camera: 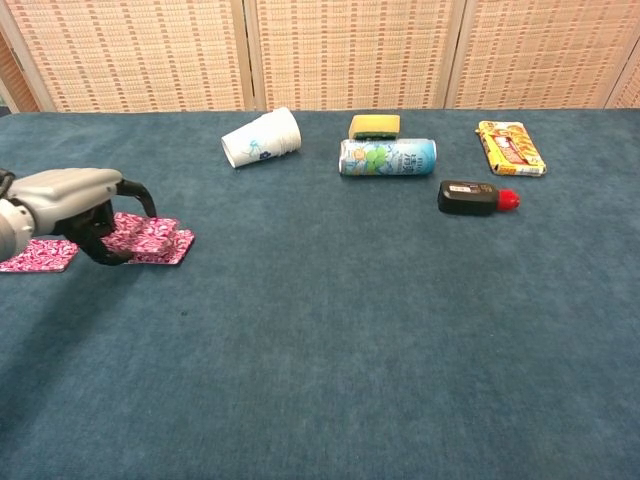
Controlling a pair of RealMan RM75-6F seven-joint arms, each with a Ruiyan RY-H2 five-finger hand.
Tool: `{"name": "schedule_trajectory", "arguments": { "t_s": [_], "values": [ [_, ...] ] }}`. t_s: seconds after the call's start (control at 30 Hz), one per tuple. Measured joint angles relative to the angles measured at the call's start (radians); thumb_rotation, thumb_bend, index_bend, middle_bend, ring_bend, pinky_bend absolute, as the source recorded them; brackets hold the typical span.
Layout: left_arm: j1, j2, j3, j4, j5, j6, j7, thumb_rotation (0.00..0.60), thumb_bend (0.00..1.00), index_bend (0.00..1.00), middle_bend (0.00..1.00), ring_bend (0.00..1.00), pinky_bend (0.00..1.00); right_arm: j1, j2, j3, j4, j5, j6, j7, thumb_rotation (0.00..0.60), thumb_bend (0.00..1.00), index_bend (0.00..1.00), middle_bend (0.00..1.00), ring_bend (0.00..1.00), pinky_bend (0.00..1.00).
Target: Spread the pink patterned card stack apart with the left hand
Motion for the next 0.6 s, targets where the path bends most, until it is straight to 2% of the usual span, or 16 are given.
{"name": "schedule_trajectory", "arguments": {
  "t_s": [0.3,0.6],
  "values": [
    [0.127,0.097,0.067,-0.1,0.092,0.129,-0.048,0.6,0.35,0.43,1.0,1.0,1.0,-0.002,0.002,-0.001,0.002,-0.003,0.006,0.006,0.6,0.13,0.09,0.03,0.0,0.1],
    [0.232,0.111,0.121,-0.082,0.13,0.157,-0.115,0.6,0.35,0.43,1.0,1.0,1.0,-0.003,0.0,0.001,0.001,0.0,0.008,0.006,0.6,0.13,0.09,0.03,0.0,0.1]
  ]
}}
